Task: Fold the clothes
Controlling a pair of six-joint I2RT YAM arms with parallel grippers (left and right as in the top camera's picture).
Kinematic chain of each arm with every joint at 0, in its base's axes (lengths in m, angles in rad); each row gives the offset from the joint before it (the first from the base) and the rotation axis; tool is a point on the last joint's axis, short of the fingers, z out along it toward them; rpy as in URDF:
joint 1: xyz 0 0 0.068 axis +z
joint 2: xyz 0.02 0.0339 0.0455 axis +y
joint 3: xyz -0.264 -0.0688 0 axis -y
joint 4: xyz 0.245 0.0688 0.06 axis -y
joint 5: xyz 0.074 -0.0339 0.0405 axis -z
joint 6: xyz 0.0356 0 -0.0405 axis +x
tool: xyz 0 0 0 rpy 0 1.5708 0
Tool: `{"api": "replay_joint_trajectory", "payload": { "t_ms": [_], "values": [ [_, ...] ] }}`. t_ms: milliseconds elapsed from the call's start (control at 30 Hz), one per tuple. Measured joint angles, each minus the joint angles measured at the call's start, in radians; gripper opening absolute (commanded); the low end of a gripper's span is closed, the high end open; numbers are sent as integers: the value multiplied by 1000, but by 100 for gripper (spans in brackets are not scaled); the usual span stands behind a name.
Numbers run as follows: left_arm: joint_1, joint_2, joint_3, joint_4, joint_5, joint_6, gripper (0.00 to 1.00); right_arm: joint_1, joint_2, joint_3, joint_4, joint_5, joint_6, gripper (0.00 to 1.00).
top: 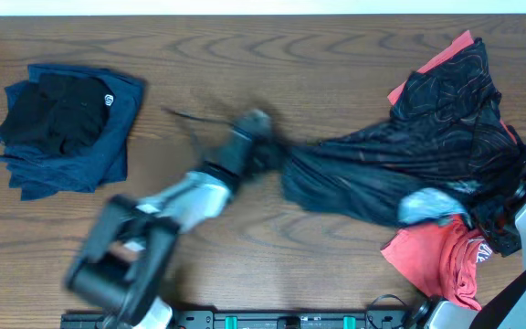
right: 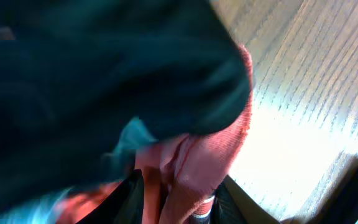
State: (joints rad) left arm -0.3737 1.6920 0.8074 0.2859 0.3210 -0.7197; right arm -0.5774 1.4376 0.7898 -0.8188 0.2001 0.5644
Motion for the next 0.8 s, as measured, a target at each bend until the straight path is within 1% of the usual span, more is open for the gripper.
{"api": "replay_joint_trajectory", "payload": {
  "t_ms": [67, 167, 200, 300, 400, 467, 500, 567, 600, 633, 700, 733, 767, 800],
  "values": [
    [150, -71, 28, -1, 14, 14, 6, 0, 0, 0, 1, -3, -7, 30],
    [326, -123, 110, 3, 37, 9, 6, 0, 0, 0, 6, -8, -20, 23],
    [386, -132, 147, 4, 51, 1, 6, 0, 0, 0, 9, -9, -21, 22],
    [486, -143, 212, 6, 83, -17, 6, 0, 0, 0, 10, -10, -22, 21],
    [523, -147, 229, -37, 127, -24, 6, 0, 0, 0, 11, -10, -21, 21],
    [520, -146, 229, -118, 190, -28, 7, 0, 0, 0, 11, -10, -21, 21],
    [509, -146, 229, -176, 231, -26, 10, 0, 0, 0, 11, -10, -21, 21],
    [468, -146, 229, -302, 303, -3, 26, 0, 0, 0, 11, -10, -21, 21],
    [430, -146, 229, -375, 331, 13, 38, 0, 0, 0, 12, -10, -21, 21],
    [398, -145, 227, -424, 349, 32, 44, 0, 0, 0, 11, -11, -21, 21],
    [298, -142, 227, -517, 355, 71, 47, 0, 0, 0, 12, -10, -22, 22],
    [256, -139, 227, -542, 352, 88, 46, 0, 0, 0, 11, -10, -22, 22],
    [177, -130, 227, -564, 338, 104, 47, 0, 0, 0, 11, -10, -23, 21],
    [143, -126, 227, -569, 333, 114, 47, 0, 0, 0, 11, -10, -23, 21]
  ]
}}
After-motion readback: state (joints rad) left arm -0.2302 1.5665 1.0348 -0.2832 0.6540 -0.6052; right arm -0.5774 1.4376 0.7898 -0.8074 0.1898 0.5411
